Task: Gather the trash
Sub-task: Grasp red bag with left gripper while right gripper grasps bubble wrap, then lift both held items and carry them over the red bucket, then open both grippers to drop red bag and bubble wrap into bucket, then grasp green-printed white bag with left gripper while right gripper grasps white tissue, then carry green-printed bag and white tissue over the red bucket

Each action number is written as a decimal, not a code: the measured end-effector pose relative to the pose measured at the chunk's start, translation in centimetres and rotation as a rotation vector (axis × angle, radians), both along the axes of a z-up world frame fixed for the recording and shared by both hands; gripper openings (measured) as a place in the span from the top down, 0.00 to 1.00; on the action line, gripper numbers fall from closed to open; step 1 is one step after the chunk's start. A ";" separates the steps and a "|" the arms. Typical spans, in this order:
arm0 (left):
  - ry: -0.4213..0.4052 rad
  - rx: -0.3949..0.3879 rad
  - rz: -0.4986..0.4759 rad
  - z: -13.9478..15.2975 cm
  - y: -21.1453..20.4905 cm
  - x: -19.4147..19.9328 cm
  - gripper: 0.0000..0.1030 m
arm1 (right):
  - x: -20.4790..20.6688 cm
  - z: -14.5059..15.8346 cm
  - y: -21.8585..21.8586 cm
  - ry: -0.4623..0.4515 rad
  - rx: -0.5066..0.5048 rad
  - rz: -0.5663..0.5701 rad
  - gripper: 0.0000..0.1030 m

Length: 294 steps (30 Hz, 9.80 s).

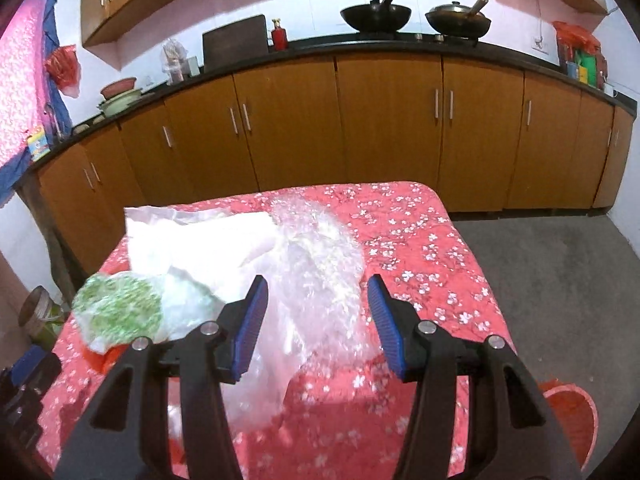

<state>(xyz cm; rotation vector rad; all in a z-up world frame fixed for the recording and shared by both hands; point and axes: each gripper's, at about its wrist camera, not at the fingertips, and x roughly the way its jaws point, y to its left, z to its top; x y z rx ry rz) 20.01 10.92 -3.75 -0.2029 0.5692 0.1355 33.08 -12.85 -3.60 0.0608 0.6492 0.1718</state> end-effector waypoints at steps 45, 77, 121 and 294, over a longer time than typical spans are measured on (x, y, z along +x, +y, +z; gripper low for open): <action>0.070 0.076 -0.025 -0.9 0.9 4.3 0.81 | -1.5 -2.2 -1.5 -0.042 -0.029 -0.017 0.94; -0.071 0.125 -0.039 6.0 -1.2 -0.3 0.81 | -8.6 4.2 -7.1 -0.173 0.012 -0.080 0.95; 0.047 0.089 -0.740 0.1 -37.6 -4.3 0.81 | -24.1 -5.2 -36.8 -0.034 -0.021 -0.588 0.95; -0.173 0.090 -0.247 9.1 -13.0 -0.4 0.90 | -13.9 6.5 -15.0 -0.250 0.042 -0.196 0.98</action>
